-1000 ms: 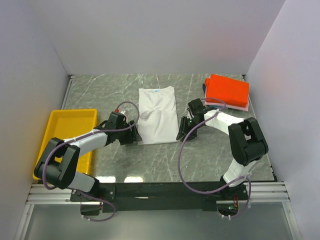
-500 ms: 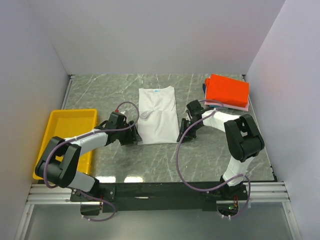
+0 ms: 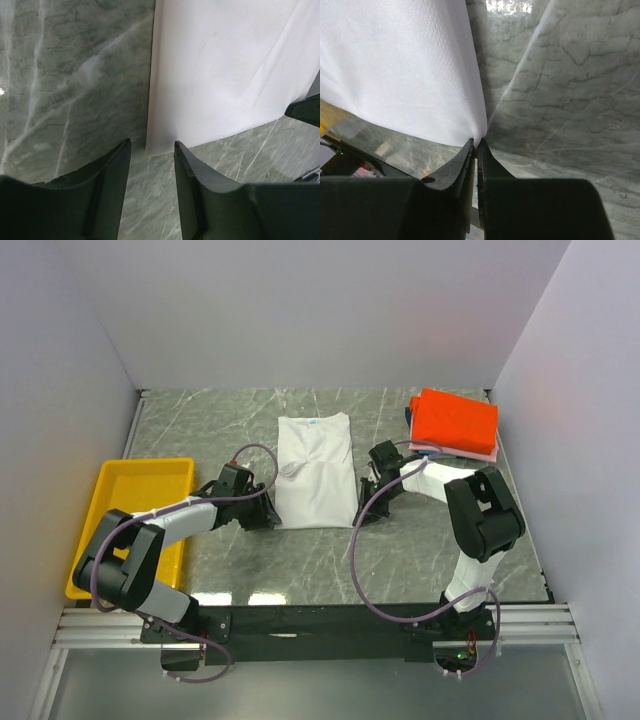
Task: Fold and stack the t-shirts
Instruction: Fold the tshirt
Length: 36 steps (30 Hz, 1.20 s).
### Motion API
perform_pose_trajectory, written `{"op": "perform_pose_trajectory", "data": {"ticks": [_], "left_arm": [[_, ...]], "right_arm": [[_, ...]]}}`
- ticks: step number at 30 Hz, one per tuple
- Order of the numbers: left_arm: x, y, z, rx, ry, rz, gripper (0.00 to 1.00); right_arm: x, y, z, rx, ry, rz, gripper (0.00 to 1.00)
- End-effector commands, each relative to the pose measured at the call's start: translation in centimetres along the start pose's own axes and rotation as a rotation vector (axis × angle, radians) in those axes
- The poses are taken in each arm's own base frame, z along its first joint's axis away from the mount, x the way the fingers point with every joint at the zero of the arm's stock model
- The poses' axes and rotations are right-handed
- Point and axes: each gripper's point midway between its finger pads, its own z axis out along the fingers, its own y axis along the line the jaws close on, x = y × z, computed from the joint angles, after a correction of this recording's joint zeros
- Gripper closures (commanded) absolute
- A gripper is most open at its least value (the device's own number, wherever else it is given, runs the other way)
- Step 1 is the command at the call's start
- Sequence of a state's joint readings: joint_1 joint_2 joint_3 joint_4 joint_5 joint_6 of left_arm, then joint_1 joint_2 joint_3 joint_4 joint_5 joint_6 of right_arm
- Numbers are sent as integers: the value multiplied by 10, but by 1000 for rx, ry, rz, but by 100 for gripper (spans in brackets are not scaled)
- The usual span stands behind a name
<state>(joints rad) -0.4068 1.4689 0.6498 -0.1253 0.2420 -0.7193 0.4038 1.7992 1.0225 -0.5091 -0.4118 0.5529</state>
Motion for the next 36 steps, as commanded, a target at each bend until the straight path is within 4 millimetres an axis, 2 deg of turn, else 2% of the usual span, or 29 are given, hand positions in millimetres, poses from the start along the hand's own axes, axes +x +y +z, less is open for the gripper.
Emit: {"op": "perform_pose_trajectory", "data": {"ticks": [1,11,17,19,25,31,34,36], "left_arm": [[13,11,0,-42,55,-13,54],[24,17,11,-56,118,-23,60],[34,27,19,-95,176,-36,69],[35,31,19,-117,181,-38,73],[34,34,16,-138,173,-31,76],[33,29,16,-114,171,-24,88],[33,25,17,-87,174,-10,99],[29,21,14,-76,157,3,100]], "right_arm": [[6,-15,11,79,17,-16,91],[8,-13,11,76,18,-20,92],[8,-13,11,76,19,-20,92],[7,-12,11,75,16,-21,93],[8,-13,10,77,19,-18,94],[7,-12,10,77,23,-18,100],[7,-11,8,77,23,-23,100],[7,-9,5,74,21,-24,100]]}}
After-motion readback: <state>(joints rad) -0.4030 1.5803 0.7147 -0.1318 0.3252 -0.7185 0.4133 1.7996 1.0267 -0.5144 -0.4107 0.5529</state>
